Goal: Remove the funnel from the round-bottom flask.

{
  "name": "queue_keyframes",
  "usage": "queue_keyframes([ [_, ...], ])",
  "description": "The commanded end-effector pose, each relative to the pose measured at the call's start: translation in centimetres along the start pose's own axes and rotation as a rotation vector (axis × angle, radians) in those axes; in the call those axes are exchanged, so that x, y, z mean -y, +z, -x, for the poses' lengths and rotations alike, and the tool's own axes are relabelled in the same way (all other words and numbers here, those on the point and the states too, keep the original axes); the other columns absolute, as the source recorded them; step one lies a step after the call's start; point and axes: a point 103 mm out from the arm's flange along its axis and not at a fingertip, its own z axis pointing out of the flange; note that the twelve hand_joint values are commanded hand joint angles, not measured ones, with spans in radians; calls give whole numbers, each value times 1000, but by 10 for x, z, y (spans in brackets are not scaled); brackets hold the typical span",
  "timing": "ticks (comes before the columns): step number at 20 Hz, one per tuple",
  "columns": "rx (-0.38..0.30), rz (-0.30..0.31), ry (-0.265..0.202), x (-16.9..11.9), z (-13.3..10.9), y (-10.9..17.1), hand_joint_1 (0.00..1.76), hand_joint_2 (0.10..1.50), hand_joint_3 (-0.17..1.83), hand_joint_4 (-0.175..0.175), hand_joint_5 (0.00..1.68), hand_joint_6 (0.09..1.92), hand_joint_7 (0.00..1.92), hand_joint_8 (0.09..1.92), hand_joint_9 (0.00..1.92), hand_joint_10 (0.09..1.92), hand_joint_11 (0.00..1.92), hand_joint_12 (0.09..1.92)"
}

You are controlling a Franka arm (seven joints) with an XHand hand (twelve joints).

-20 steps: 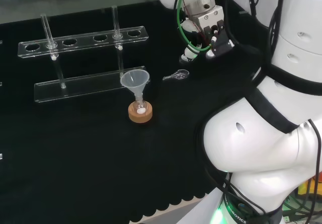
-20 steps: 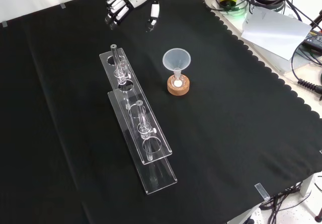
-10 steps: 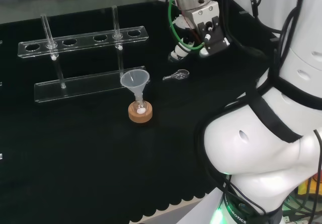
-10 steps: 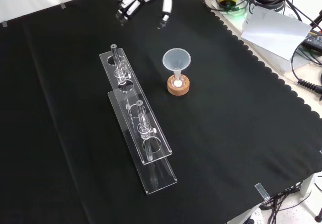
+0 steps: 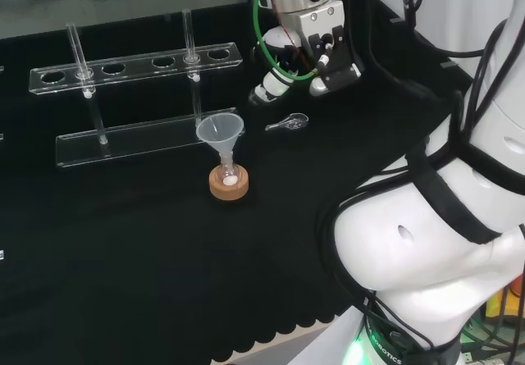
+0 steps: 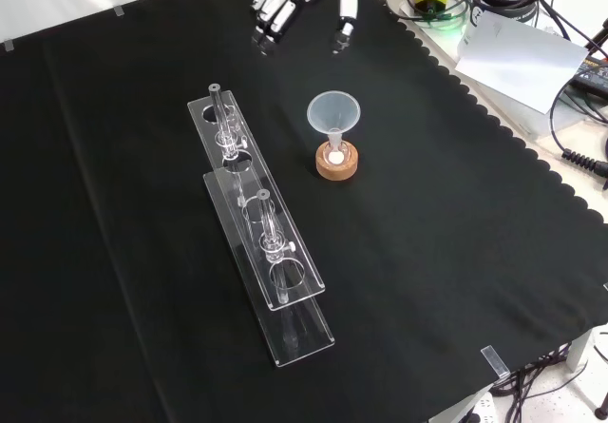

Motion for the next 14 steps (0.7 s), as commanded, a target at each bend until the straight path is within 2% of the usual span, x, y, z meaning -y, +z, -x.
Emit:
queue_keyframes([
  [1,-8,-38,-55,-1,-28,-1,513,737,401,-66,275,87,139,667,434,669,312,1415],
  [6,38,-72,-92,-9,-50,-3,497,736,381,-64,239,87,79,674,388,677,311,1411],
  [11,105,-142,-106,-22,-72,1,498,724,347,-63,201,87,23,680,327,702,277,1431],
  [14,151,-173,-110,-28,-84,5,509,714,322,-65,175,87,2,623,281,719,263,1439],
])
